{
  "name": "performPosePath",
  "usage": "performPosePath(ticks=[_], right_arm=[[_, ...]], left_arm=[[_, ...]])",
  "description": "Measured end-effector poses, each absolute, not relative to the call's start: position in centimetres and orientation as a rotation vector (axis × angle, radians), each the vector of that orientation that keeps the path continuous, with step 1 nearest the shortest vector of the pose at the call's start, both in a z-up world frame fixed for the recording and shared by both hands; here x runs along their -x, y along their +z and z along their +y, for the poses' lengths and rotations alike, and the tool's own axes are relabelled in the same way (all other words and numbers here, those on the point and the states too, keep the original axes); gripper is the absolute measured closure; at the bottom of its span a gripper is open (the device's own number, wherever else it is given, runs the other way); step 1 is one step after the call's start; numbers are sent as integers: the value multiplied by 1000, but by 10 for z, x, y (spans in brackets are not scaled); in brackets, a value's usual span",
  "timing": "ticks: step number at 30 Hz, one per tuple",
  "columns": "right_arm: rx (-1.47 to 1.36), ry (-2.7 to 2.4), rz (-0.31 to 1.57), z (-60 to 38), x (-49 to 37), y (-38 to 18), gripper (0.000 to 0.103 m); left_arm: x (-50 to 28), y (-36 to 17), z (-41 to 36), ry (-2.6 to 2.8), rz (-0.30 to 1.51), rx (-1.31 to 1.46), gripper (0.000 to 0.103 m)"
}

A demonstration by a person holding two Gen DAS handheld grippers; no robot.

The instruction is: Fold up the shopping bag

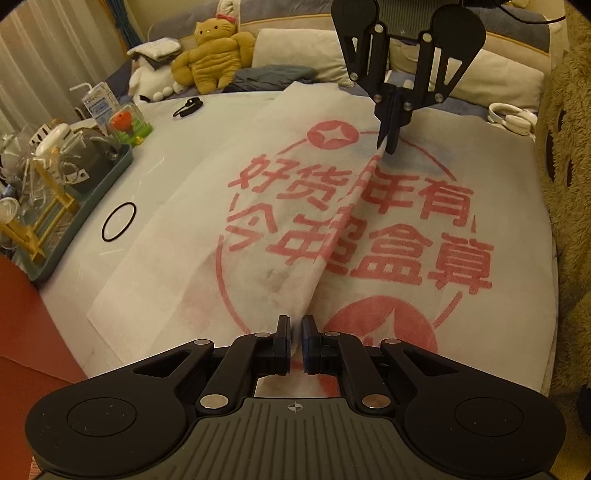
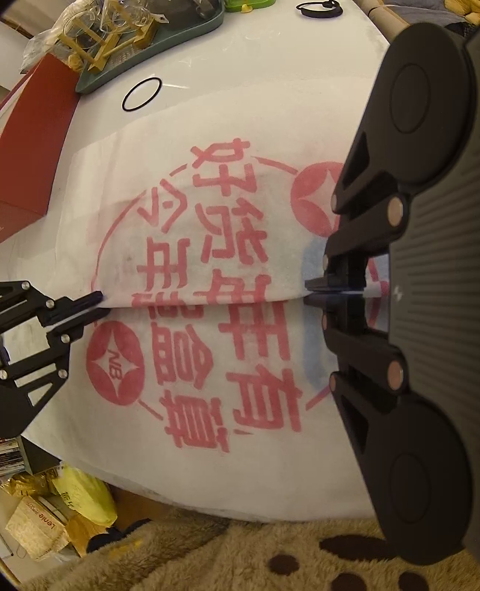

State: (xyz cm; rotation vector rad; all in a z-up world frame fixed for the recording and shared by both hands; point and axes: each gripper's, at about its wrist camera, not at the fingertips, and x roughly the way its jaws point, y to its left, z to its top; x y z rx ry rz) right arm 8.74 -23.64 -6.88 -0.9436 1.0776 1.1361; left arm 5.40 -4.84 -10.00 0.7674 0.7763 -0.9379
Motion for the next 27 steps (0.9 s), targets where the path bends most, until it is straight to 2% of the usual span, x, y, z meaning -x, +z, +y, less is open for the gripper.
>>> performPosePath(ticks=[4, 9, 22, 27], right_arm=[[935, 1139, 1006, -238, -77, -49, 103], [994, 1155, 893, -236, -75, -18, 103], [1140, 1062, 479, -207, -108, 87, 103], [1110, 1098, 432, -212, -86, 94, 103]], left_arm=[[-31, -96, -45, -858, 735, -696, 97], [-28, -66, -45, -846, 695, -708, 97], [-50, 72, -39, -668, 446, -979, 97], [-12, 72, -39, -692, 461, -991, 97]])
